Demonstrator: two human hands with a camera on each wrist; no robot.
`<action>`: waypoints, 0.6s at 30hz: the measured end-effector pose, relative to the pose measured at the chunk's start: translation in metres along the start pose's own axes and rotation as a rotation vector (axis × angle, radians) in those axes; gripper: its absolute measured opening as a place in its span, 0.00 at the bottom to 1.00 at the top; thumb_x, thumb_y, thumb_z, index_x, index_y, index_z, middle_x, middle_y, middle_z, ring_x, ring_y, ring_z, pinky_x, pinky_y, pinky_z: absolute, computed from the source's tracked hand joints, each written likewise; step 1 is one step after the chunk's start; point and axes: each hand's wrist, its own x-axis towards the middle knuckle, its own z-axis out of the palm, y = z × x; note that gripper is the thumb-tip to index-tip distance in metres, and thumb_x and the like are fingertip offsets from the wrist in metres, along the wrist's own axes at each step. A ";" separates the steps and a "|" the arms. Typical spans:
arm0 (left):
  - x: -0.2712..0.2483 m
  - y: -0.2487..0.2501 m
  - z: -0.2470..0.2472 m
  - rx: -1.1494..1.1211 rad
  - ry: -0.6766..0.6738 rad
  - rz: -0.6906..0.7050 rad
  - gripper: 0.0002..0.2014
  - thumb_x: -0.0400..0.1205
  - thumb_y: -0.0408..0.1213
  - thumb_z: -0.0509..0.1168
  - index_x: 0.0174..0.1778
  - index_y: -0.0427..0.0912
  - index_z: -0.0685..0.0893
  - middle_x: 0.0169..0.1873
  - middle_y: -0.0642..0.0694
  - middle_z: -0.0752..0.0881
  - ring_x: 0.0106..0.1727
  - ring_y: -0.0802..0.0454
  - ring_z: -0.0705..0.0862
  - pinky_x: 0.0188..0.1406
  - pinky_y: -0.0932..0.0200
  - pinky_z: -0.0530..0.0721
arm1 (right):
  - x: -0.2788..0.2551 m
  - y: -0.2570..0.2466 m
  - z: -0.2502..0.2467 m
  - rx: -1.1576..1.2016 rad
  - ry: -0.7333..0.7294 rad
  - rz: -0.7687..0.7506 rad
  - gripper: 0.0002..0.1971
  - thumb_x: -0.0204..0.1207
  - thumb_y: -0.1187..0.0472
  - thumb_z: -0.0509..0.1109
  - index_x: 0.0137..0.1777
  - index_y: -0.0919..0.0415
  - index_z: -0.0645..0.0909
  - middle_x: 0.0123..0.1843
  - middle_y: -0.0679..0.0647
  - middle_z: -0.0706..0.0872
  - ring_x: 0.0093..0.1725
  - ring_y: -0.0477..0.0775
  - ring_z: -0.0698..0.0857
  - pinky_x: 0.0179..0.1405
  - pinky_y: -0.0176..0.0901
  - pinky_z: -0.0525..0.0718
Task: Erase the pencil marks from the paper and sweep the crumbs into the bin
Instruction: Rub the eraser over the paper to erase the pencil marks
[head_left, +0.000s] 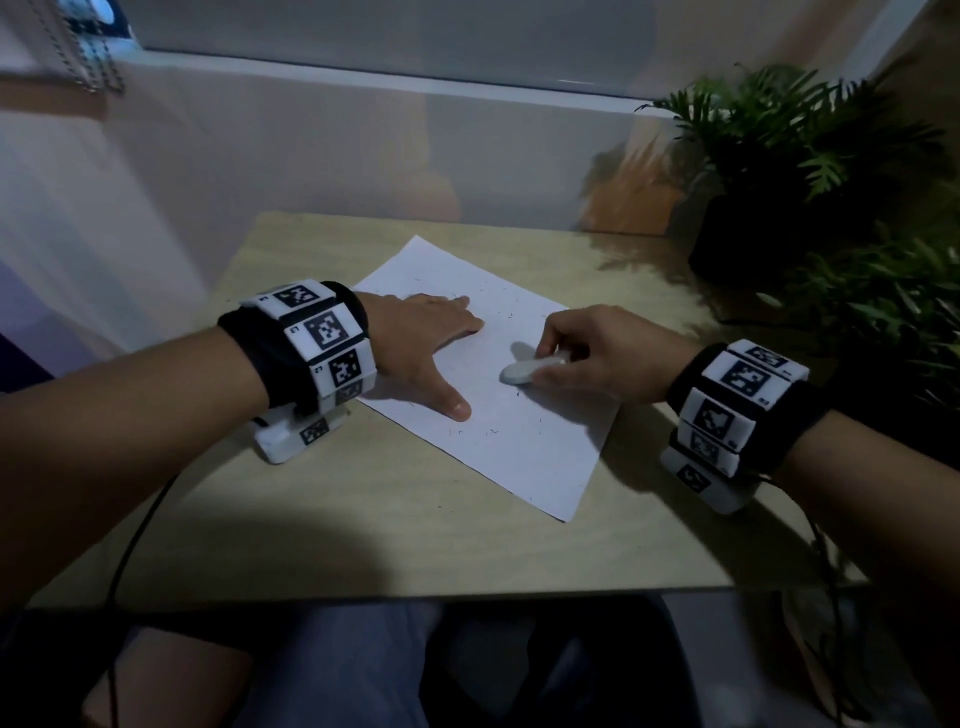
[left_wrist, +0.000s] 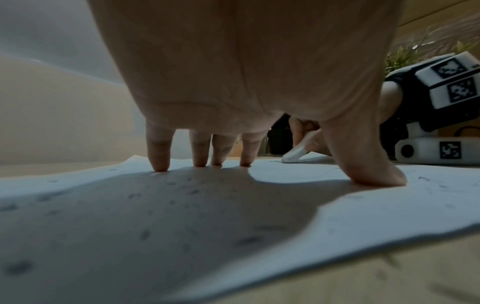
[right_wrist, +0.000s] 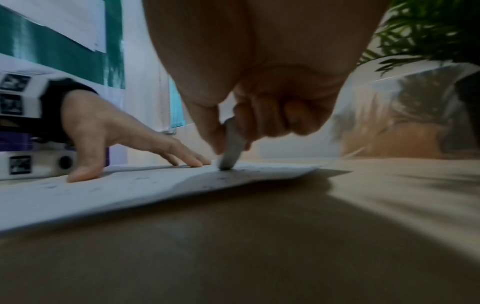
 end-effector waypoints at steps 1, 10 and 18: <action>0.000 0.000 0.000 0.000 -0.003 -0.003 0.61 0.66 0.79 0.68 0.90 0.59 0.45 0.89 0.59 0.39 0.89 0.56 0.42 0.89 0.41 0.48 | 0.002 0.003 -0.002 -0.029 0.024 0.034 0.19 0.71 0.35 0.75 0.46 0.50 0.83 0.40 0.44 0.84 0.39 0.46 0.81 0.38 0.42 0.77; -0.004 0.004 -0.006 0.030 -0.057 0.022 0.56 0.68 0.79 0.67 0.86 0.72 0.42 0.88 0.60 0.36 0.89 0.53 0.39 0.87 0.36 0.47 | -0.005 0.007 -0.003 -0.002 0.019 0.007 0.16 0.72 0.39 0.76 0.45 0.51 0.82 0.38 0.45 0.84 0.37 0.47 0.80 0.36 0.40 0.76; -0.005 0.002 -0.007 0.078 -0.087 0.039 0.54 0.66 0.83 0.62 0.83 0.78 0.37 0.88 0.58 0.33 0.89 0.51 0.36 0.87 0.33 0.46 | -0.007 0.013 -0.004 -0.082 0.092 0.010 0.15 0.74 0.41 0.76 0.44 0.52 0.81 0.37 0.44 0.82 0.36 0.44 0.79 0.36 0.43 0.76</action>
